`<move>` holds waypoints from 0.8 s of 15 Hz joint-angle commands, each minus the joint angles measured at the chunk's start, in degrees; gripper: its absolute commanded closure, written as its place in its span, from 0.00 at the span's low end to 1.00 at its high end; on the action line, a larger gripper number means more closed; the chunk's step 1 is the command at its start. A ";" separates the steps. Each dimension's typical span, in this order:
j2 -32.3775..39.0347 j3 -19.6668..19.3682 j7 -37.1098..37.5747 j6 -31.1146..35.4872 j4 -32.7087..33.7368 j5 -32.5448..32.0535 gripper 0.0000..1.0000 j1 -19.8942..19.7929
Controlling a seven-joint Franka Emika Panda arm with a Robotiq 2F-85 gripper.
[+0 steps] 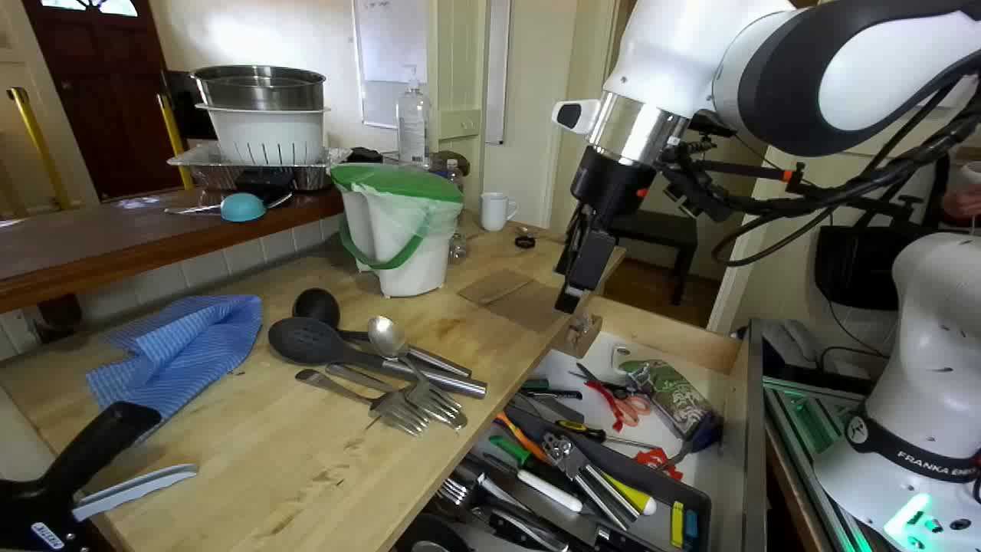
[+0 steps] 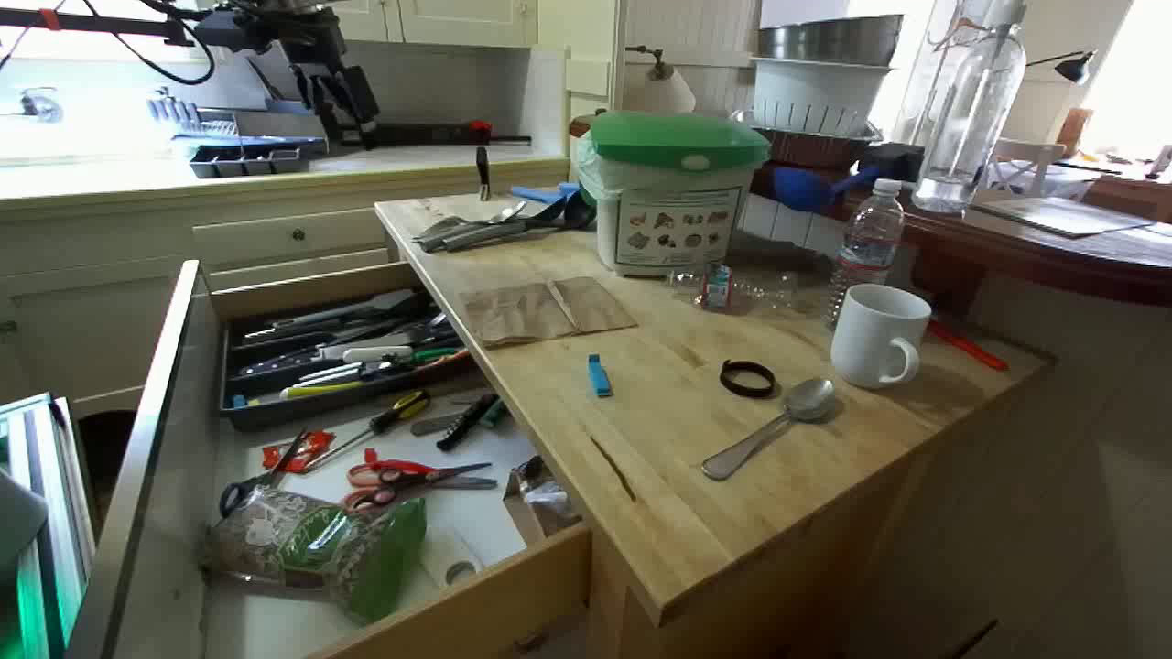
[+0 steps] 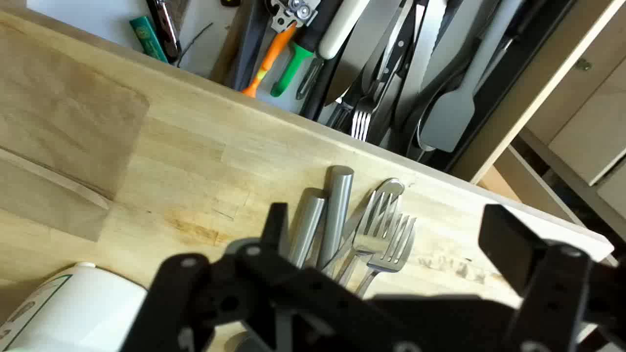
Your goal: Put the spoon inside the drawer
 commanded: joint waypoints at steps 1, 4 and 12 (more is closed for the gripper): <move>0.04 -0.71 0.25 -0.16 0.11 -0.34 0.00 0.76; 0.04 -0.71 0.25 -0.16 0.11 -0.34 0.00 0.76; 12.89 2.31 25.13 -0.61 12.27 -4.79 0.00 -2.98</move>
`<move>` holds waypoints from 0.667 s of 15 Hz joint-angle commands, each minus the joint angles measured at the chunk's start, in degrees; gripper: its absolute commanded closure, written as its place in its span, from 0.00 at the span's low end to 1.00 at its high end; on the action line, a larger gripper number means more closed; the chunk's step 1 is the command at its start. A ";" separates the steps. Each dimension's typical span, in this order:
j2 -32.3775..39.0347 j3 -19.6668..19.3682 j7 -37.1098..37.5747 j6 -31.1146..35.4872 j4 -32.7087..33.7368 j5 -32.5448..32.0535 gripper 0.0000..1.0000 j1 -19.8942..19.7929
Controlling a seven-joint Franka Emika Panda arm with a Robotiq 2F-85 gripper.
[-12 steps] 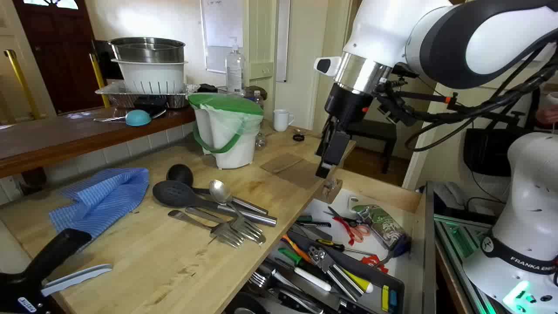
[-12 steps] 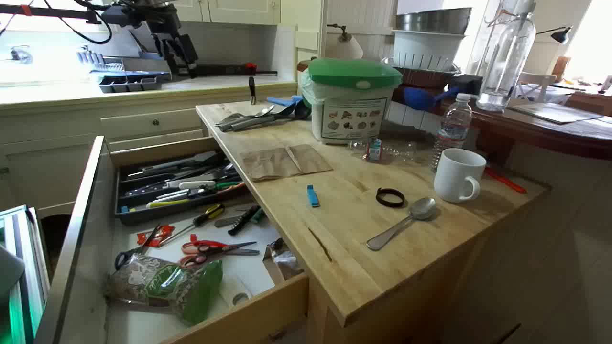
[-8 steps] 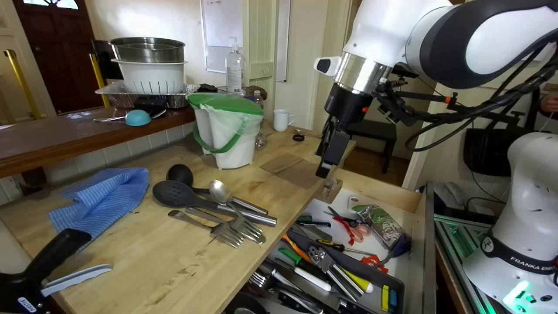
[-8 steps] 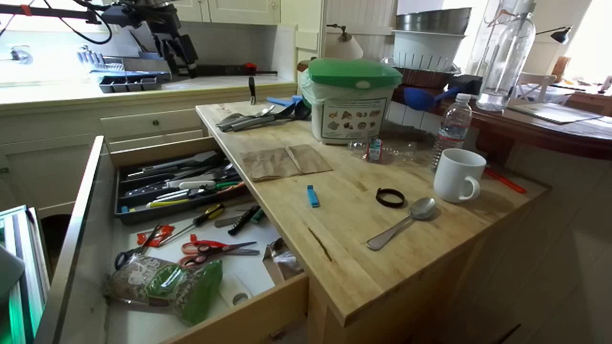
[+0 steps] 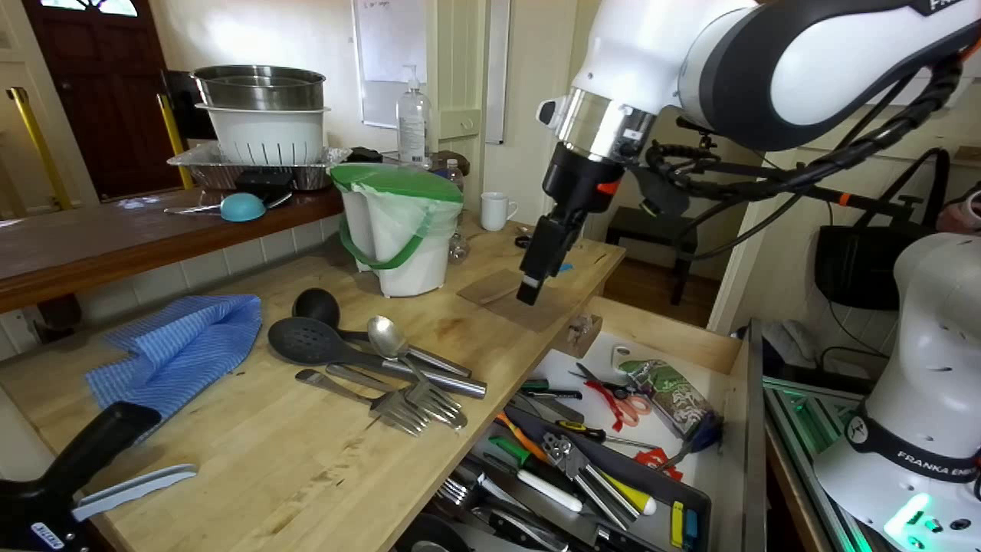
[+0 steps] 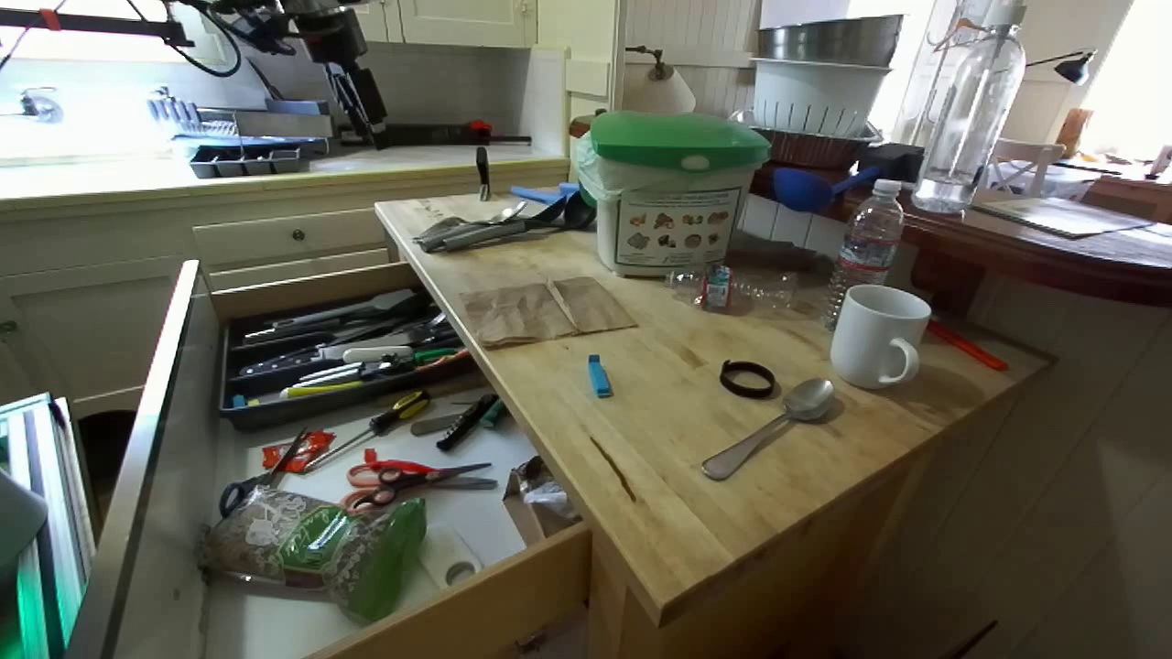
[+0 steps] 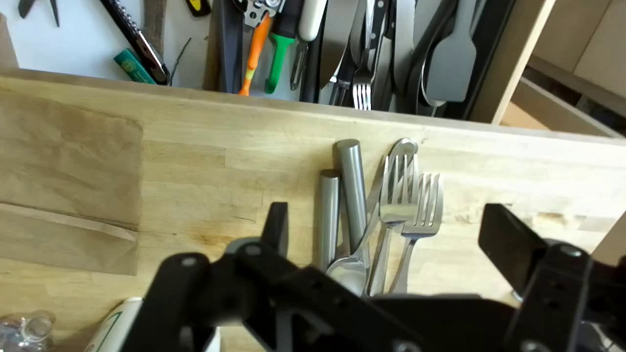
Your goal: Put the spoon inside the drawer
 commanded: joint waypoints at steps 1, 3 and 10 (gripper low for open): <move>9.58 1.07 10.41 -1.31 8.86 -5.09 0.00 -1.28; 14.70 0.73 13.09 -3.28 13.61 -8.65 0.00 -0.40; 26.68 -3.44 16.55 -10.02 25.09 -12.16 0.00 4.17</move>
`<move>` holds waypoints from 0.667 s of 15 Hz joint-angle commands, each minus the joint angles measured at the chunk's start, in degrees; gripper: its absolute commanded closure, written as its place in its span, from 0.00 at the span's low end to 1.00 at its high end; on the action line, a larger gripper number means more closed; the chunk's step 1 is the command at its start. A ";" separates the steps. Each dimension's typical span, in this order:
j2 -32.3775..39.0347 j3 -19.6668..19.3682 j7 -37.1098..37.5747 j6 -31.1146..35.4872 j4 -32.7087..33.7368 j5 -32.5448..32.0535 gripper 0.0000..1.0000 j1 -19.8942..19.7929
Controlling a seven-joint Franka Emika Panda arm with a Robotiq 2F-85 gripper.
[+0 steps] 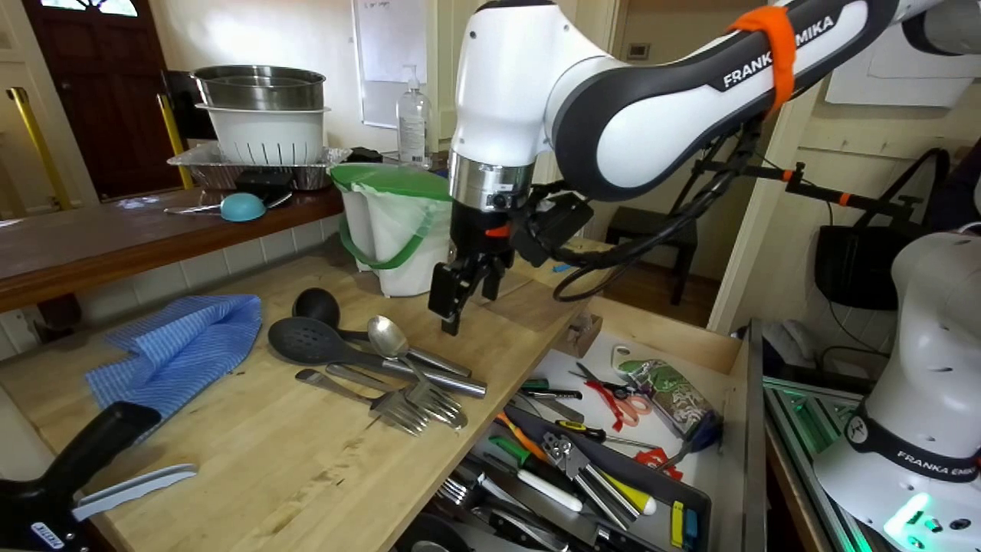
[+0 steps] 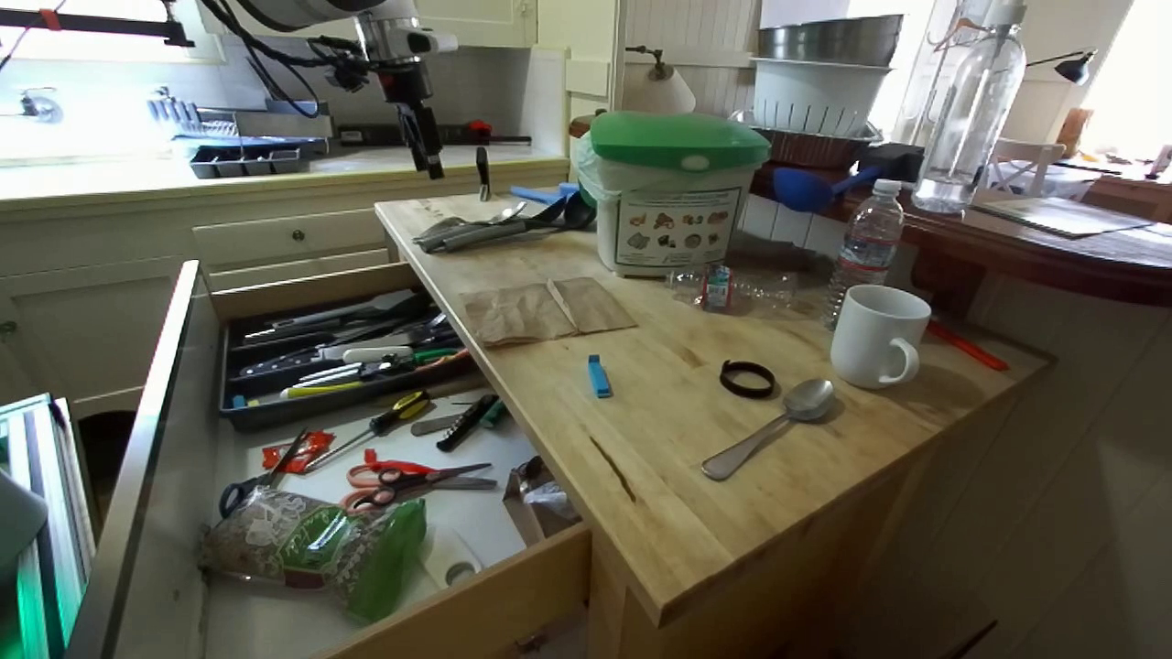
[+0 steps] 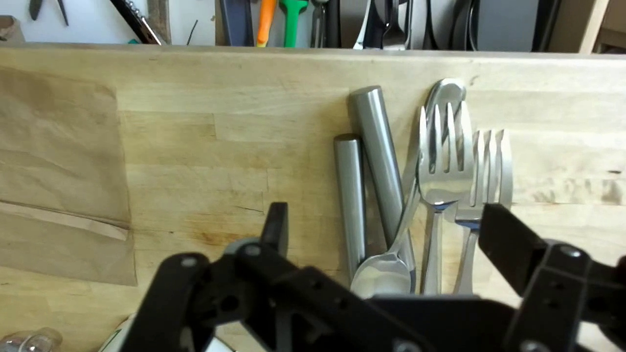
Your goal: Put the spoon inside the drawer
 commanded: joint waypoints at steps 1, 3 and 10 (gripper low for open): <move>5.29 -3.01 3.86 -3.06 5.72 -0.43 0.00 2.67; 7.09 -4.15 4.55 -3.02 7.13 0.59 0.00 3.12; 14.10 -5.83 2.78 -1.11 12.89 2.88 0.21 4.12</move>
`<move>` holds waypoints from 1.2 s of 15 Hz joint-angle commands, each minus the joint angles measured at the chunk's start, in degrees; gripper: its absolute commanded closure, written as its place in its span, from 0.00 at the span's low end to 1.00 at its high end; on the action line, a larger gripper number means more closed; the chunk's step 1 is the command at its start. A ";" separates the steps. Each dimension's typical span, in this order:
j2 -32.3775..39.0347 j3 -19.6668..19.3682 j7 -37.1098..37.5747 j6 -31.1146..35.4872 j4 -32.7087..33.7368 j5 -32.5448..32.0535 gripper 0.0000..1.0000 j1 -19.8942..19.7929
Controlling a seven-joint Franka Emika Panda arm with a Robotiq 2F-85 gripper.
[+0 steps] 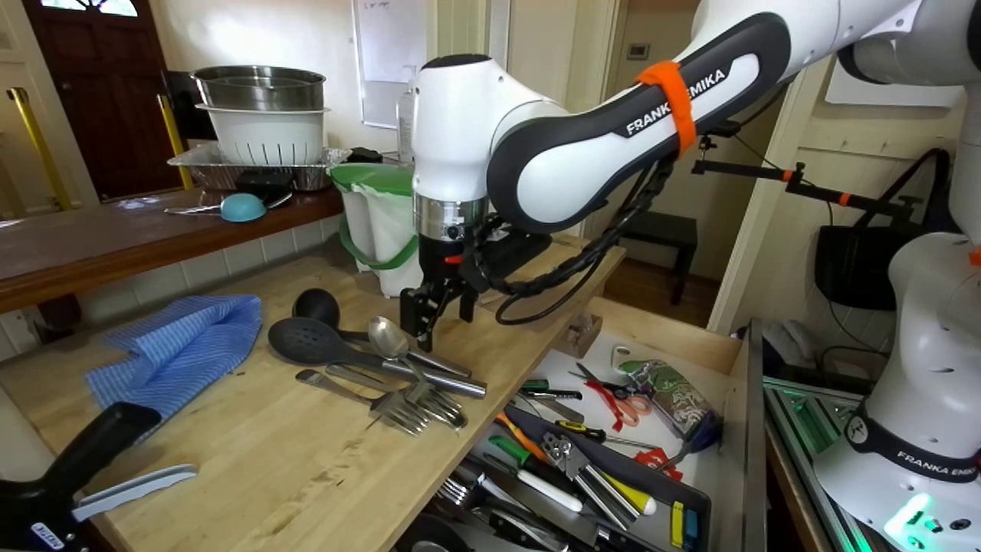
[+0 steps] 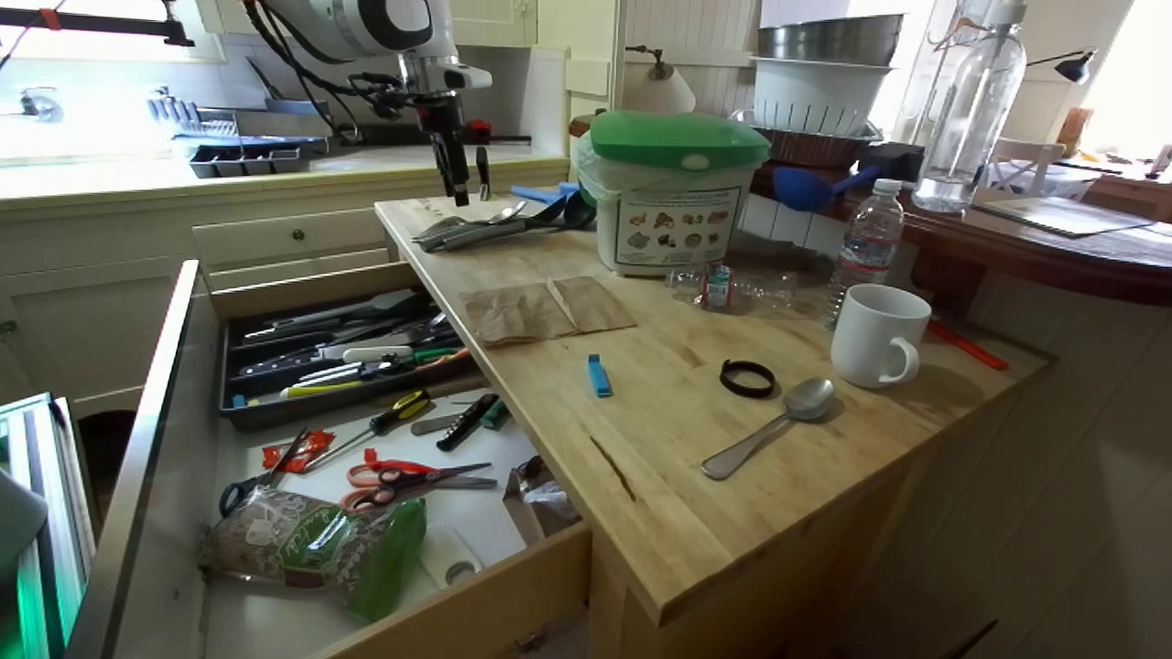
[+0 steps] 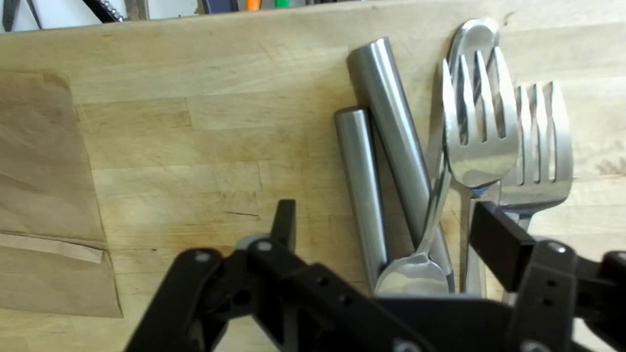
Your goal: Put the spoon inside the drawer
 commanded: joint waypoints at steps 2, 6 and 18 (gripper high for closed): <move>1.77 -1.84 -0.47 -0.03 1.89 1.37 0.05 1.84; 2.14 -2.34 -0.49 -0.04 2.27 1.35 0.00 2.23; 7.67 -2.99 0.35 8.00 5.20 6.76 0.37 3.01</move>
